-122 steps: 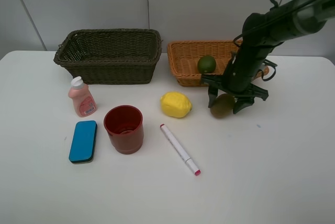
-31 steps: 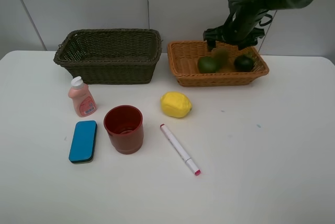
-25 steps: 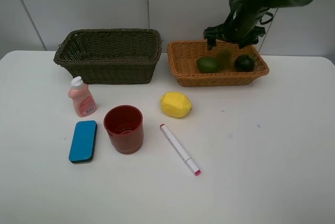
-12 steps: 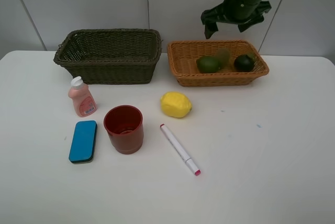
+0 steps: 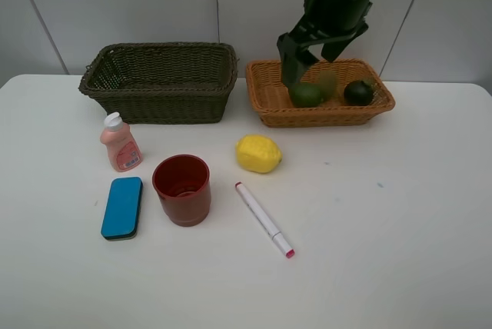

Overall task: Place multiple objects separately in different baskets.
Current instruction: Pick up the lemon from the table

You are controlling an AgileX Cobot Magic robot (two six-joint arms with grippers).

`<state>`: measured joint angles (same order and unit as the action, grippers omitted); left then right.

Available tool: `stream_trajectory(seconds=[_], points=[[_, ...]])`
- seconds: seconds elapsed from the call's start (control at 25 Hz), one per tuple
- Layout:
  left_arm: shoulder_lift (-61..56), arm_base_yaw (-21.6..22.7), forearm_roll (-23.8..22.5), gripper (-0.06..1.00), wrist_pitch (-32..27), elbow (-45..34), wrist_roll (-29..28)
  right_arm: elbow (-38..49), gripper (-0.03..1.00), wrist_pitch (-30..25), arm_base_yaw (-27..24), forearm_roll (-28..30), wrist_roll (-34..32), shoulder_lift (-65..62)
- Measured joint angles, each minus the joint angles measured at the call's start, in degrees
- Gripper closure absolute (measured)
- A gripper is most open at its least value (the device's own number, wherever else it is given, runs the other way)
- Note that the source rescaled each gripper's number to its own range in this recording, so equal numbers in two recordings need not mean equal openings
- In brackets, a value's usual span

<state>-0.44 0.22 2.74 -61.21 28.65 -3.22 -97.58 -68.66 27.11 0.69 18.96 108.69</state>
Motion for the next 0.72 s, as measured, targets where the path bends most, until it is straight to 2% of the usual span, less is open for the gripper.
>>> stream_trajectory(seconds=[0.12, 0.32, 0.72], points=[[0.0, 0.0, 0.0, -0.06, 0.0, 0.0, 0.0, 0.0, -0.03, -0.8, 1.9, -3.6, 4.1, 0.0], [0.0, 0.0, 0.0, -0.06, 0.0, 0.0, 0.0, 0.0, -0.03, -1.1, 5.6, -5.0, 8.2, 0.0], [0.0, 0.0, 0.0, -0.06, 0.0, 0.0, 0.0, 0.0, -0.03, -1.3, 8.3, -5.4, 9.2, 6.3]])
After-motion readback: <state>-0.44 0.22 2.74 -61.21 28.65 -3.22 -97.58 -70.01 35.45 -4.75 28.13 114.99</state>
